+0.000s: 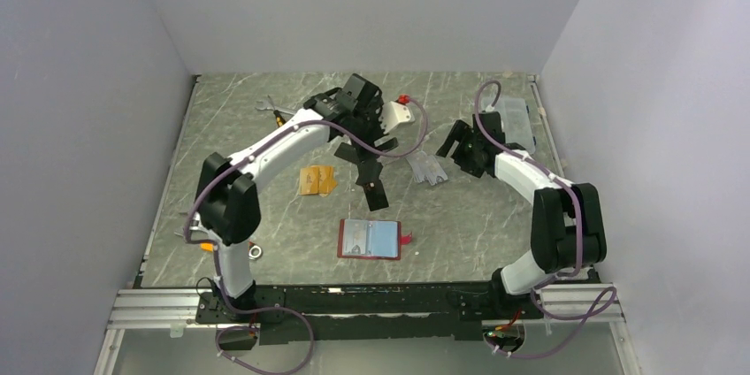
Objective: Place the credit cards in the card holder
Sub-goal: Pick up the credit card from the center of the board.
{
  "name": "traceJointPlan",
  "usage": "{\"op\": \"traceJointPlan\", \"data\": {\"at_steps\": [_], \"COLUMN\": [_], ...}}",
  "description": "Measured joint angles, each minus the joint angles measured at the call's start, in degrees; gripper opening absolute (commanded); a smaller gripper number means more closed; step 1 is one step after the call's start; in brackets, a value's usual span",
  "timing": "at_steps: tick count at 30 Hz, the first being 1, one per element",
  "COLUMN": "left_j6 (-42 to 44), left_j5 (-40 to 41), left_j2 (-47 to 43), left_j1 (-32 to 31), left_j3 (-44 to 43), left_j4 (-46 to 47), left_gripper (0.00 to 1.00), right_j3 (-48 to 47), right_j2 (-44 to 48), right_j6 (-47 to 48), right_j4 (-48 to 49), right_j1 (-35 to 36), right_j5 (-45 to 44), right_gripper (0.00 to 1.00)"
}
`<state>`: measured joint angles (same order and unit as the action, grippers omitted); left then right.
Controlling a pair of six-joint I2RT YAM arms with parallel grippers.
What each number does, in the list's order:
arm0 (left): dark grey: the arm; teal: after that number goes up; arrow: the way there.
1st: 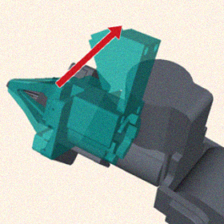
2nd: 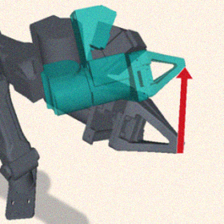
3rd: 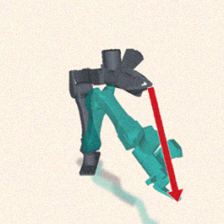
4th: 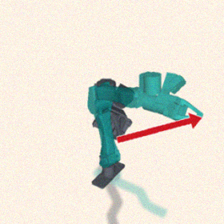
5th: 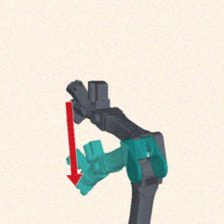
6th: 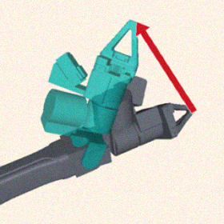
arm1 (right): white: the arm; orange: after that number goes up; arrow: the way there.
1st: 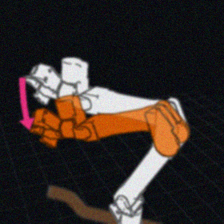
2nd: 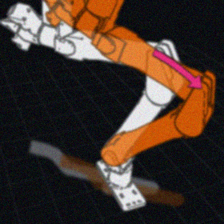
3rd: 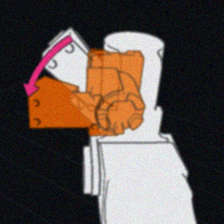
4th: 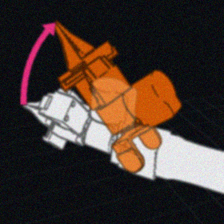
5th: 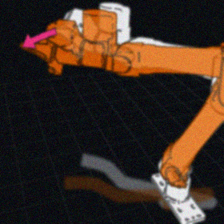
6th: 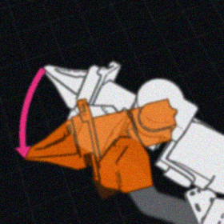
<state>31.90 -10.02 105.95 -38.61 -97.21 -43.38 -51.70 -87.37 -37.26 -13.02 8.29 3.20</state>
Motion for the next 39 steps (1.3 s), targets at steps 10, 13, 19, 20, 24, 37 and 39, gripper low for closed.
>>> {"op": "traceJointPlan", "data": {"at_steps": [10, 13, 19, 20, 24, 37, 39], "left_j6": [-4.11, -5.44, -6.60, -6.60, -6.10, 0.17, 0.90], "left_j5": [-7.13, -8.28, -9.53, -9.64, -9.62, -7.10, -6.38], "left_j2": [13.27, 15.45, 19.78, 20.26, 22.51, 27.78, 28.39], "left_j1": [0.59, 0.57, 0.48, 0.39, -0.52, -6.40, -6.88], "left_j3": [-1.84, -2.14, -6.91, -7.45, -10.82, -12.68, -12.72], "left_j4": [15.96, 19.17, 23.06, 23.41, 24.57, 26.16, 26.05], "left_gripper": [0.83, 0.83, 0.83, 0.83, 0.84, 0.84, 0.83], "right_j3": [3.98, 5.55, 7.41, 7.82, 9.77, 17.94, 18.47], "right_j2": [-5.73, -6.47, -7.65, -7.72, -7.76, -6.49, -6.40], "right_j6": [-0.90, -2.08, -4.63, -5.05, -6.54, -11.04, -11.50], "right_j4": [7.93, 11.65, 17.55, 18.36, 21.53, 31.85, 32.15], "right_j1": [-1.90, -2.97, -4.92, -5.20, -6.19, -8.52, -9.05], "right_j5": [6.93, 9.62, 14.47, 15.19, 17.16, 23.37, 24.22], "right_gripper": [0.78, 0.75, 0.71, 0.70, 0.67, 0.58, 0.57]}}
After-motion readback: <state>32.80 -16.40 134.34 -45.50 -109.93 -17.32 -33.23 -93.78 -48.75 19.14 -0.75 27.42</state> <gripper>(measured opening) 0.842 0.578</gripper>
